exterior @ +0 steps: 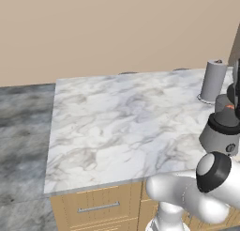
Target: Open the blender lid, put the peach in the blender, close the lid, and start the blender.
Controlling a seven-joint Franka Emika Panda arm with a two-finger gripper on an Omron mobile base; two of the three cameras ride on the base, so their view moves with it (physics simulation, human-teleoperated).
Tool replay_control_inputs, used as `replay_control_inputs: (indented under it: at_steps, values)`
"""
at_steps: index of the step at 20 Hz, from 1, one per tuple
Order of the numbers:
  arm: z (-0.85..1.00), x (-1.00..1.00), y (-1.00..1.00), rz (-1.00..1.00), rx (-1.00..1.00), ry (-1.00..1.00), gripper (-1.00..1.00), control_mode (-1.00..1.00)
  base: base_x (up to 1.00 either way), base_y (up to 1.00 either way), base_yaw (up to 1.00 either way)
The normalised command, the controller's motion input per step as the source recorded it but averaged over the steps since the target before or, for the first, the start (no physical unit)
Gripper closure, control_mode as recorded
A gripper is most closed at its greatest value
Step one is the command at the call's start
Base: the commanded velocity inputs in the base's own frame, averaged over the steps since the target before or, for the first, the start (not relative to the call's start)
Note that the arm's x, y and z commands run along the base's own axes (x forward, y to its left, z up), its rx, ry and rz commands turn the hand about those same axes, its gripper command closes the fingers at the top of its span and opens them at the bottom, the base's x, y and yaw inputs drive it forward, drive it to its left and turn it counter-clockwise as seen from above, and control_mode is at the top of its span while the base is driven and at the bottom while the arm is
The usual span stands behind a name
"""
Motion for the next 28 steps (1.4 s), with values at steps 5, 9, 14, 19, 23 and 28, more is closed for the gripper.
replay_control_inputs:
  at_steps: [5, 9, 14, 19, 23, 28]
  values:
    - [0.00, 0.07, -0.08, 0.00, 0.12, 0.08, 1.00, -1.00, 0.00, 0.00, 0.00]
    - [-0.11, 0.16, 0.09, 0.00, 0.01, 0.12, 1.00, -1.00, 0.00, 0.00, 0.00]
    - [-0.17, 0.11, 0.02, 0.02, 0.00, 0.10, 1.00, -1.00, 0.00, 0.00, 0.00]
    - [-0.17, 0.06, 0.00, 0.03, 0.01, 0.10, 1.00, -1.00, 0.00, 0.00, 0.00]
    - [-0.12, 0.07, 0.00, 0.05, 0.08, 0.04, 1.00, -1.00, 0.00, 0.00, 0.00]
    - [-0.12, 0.09, 0.00, 0.08, 0.12, 0.00, 1.00, -1.00, 0.00, 0.00, 0.00]
